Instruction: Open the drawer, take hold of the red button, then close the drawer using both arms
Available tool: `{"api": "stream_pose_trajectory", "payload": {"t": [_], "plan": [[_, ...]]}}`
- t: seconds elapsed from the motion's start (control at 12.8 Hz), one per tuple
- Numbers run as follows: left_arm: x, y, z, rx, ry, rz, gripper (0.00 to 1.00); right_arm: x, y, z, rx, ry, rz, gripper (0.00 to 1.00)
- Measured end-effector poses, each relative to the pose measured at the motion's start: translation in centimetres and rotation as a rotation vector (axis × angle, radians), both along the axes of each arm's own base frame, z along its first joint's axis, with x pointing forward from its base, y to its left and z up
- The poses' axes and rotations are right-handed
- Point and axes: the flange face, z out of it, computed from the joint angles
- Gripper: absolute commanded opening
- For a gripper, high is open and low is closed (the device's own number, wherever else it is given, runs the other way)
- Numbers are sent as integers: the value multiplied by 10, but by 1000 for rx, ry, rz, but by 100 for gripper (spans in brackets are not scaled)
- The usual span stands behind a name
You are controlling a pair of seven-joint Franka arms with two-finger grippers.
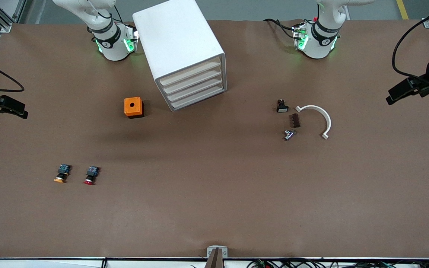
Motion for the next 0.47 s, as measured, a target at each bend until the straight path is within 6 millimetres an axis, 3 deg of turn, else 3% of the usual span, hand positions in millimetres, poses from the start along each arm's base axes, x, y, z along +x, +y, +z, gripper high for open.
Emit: {"api": "stream_pose_trajectory", "payload": {"t": [0.23, 0.47], "plan": [[-24, -7, 3, 11, 4, -19, 100, -8, 6, 0, 8, 54, 8, 100], [-39, -9, 4, 35, -2, -48, 100, -27, 12, 21, 10, 37, 15, 100]]}}
